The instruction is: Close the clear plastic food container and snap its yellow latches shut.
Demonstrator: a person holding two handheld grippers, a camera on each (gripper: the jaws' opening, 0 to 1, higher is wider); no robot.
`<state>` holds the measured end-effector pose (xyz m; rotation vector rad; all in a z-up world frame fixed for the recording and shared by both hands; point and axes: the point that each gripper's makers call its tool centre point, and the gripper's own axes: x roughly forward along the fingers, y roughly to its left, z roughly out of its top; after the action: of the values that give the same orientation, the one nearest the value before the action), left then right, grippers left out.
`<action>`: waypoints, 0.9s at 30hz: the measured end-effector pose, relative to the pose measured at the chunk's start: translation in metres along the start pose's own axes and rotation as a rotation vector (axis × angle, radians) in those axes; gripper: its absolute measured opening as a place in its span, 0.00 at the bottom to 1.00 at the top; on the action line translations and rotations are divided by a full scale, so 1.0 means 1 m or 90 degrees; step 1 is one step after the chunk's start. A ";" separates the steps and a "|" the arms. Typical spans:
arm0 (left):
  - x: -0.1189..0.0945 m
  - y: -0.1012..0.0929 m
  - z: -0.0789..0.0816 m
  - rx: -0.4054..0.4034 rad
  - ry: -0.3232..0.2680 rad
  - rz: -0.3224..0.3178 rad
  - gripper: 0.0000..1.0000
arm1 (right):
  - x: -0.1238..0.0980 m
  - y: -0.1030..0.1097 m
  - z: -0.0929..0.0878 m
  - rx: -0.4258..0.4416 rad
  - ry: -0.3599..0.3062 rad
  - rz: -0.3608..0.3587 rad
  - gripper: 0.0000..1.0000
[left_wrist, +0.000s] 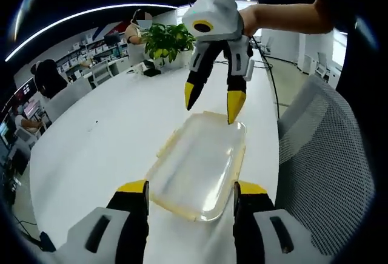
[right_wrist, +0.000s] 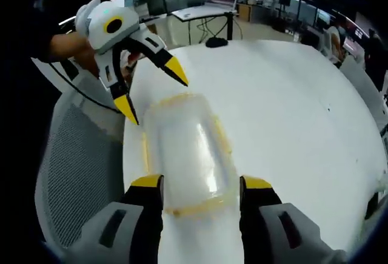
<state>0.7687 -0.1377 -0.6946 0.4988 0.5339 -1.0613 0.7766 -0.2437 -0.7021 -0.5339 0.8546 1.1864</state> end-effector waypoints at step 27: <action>0.003 -0.005 -0.025 -0.067 -0.005 0.051 0.52 | 0.004 0.019 -0.029 0.049 -0.087 -0.130 0.54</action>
<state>0.7614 -0.1263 -0.7160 0.4195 0.5566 -0.9536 0.7507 -0.2574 -0.7217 -0.4600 0.7083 0.9867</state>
